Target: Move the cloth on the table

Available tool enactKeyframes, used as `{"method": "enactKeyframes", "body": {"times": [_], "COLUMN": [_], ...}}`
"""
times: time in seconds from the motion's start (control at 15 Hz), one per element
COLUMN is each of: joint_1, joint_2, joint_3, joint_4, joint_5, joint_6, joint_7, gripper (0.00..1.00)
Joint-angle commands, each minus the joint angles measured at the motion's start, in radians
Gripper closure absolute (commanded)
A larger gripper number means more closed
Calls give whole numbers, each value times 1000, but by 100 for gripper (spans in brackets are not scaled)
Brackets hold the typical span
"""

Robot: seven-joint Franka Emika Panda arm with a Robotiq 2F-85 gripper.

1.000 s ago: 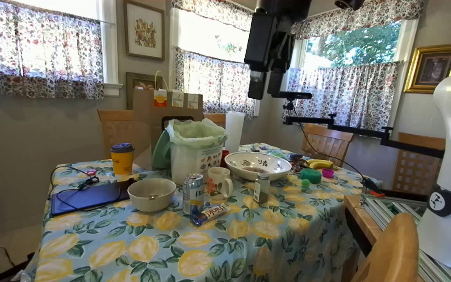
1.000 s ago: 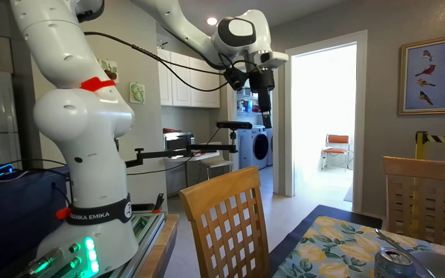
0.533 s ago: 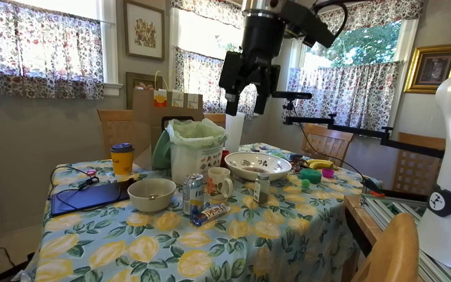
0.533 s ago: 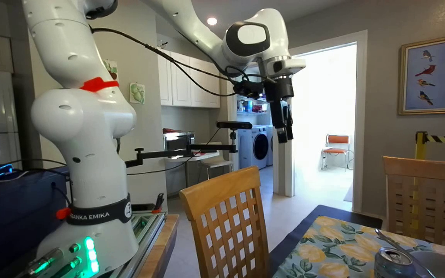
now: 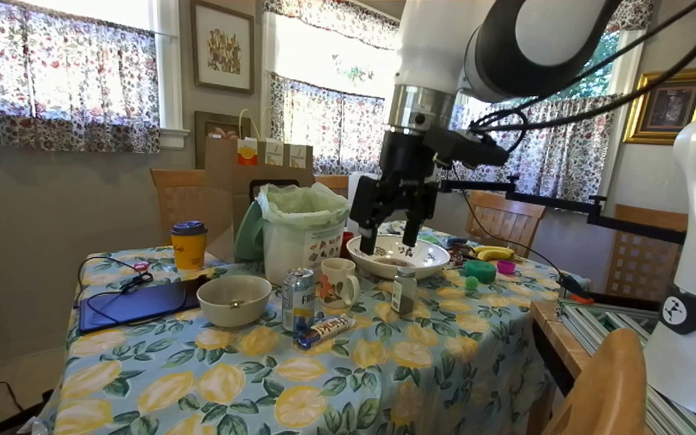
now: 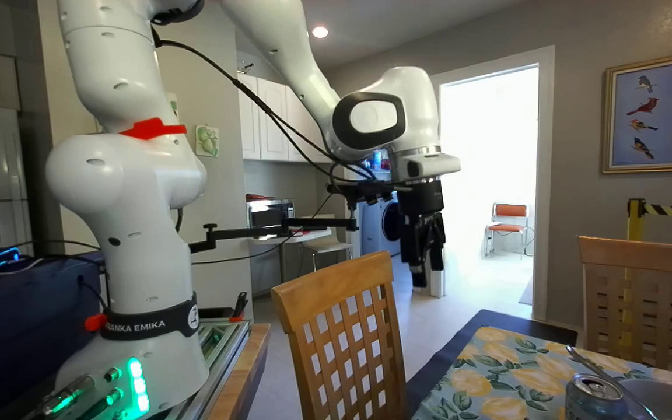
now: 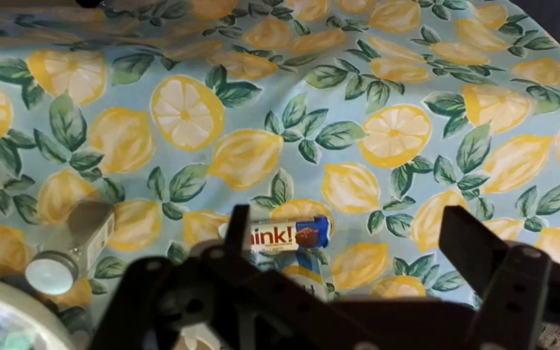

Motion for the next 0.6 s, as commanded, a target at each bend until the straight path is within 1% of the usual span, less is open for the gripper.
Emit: {"method": "enactKeyframes", "body": {"times": [0.0, 0.07, 0.2, 0.53], "joint_1": [8, 15, 20, 21], "joint_2": [74, 38, 70, 76], "joint_3": [-9, -17, -21, -22], "joint_4": [-82, -50, -75, -76], "joint_5": [-22, -7, -10, -10], "joint_6": [142, 76, 118, 124], "joint_7": [26, 1, 1, 1], "gripper": [0, 0, 0, 0]}}
